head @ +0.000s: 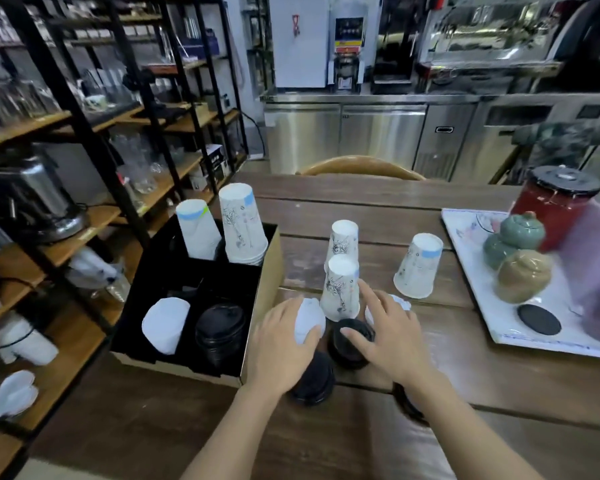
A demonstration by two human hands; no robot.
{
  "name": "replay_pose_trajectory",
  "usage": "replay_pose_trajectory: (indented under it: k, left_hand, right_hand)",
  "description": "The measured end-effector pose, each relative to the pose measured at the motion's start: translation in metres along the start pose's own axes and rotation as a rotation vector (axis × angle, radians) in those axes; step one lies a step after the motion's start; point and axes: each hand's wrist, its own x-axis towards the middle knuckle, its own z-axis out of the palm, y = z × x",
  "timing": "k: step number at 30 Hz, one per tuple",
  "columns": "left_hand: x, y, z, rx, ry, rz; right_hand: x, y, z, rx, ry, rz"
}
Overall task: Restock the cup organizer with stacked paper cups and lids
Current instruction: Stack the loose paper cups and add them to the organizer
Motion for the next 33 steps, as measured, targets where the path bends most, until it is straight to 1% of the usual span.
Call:
replay_pose_trajectory:
  k: [4, 10, 14, 19, 22, 25, 27, 31, 33]
  left_hand:
    - [0.023, 0.005, 0.009, -0.019, -0.025, -0.011]
    - [0.062, 0.006, 0.023, -0.054, -0.093, 0.007]
    - [0.090, 0.004, 0.030, -0.175, -0.142, 0.007]
    - [0.121, 0.001, 0.039, -0.445, -0.243, -0.042]
    - [0.133, -0.004, 0.047, -0.503, -0.324, -0.044]
    - [0.139, -0.006, 0.053, -0.559, -0.391, -0.043]
    - [0.142, -0.004, 0.053, -0.591, -0.393, -0.009]
    - [0.155, 0.013, 0.038, -0.647, -0.337, 0.107]
    - [0.164, 0.028, 0.023, -0.674, -0.305, 0.177]
  right_hand:
    - [0.020, 0.009, 0.003, 0.008, 0.004, -0.013]
    - [0.054, 0.014, 0.010, 0.046, -0.010, 0.022]
    - [0.077, 0.012, 0.017, 0.102, -0.022, 0.073]
    - [0.102, 0.015, 0.032, 0.223, -0.062, 0.158]
    - [0.107, 0.014, 0.036, 0.354, -0.071, 0.212]
    - [0.109, 0.013, 0.035, 0.401, -0.082, 0.260]
    - [0.110, 0.012, 0.032, 0.458, -0.041, 0.274]
    - [0.115, 0.006, 0.007, 0.603, 0.138, 0.252]
    - [0.121, 0.002, -0.013, 0.663, 0.226, 0.213]
